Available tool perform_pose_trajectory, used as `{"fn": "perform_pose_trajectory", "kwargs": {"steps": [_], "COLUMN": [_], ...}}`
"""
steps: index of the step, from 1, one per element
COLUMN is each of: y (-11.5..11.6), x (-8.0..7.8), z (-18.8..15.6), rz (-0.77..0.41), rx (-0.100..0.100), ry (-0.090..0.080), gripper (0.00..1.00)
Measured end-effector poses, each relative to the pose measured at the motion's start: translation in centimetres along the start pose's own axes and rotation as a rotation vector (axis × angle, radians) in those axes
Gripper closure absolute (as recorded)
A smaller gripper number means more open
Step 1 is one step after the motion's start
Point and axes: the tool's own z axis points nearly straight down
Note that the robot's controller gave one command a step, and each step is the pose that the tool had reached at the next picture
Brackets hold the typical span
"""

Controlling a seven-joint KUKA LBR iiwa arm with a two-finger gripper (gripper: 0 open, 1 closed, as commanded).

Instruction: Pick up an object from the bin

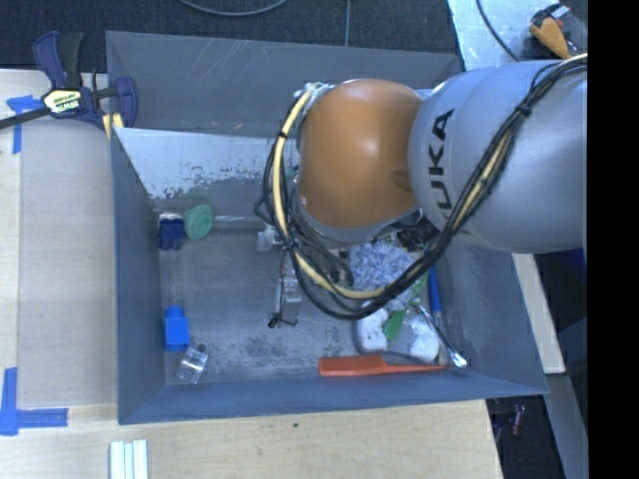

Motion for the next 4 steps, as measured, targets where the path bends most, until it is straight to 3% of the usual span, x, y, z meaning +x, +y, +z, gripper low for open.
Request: {"fn": "perform_pose_trajectory", "kwargs": {"steps": [1,2,3,4], "y": [-0.1,7.1,9.6,9.2], "x": [-0.2,1.1,-4.0,3.5], "z": [-0.4,9.6,4.3,10.5], "rz": [0.003,-0.417,-0.457,-0.846], "rx": [-0.002,-0.001,-0.001,-0.003], "ry": [-0.008,-0.011,-0.013,-0.001], "gripper": [0.0,0.0,0.0,0.0]}}
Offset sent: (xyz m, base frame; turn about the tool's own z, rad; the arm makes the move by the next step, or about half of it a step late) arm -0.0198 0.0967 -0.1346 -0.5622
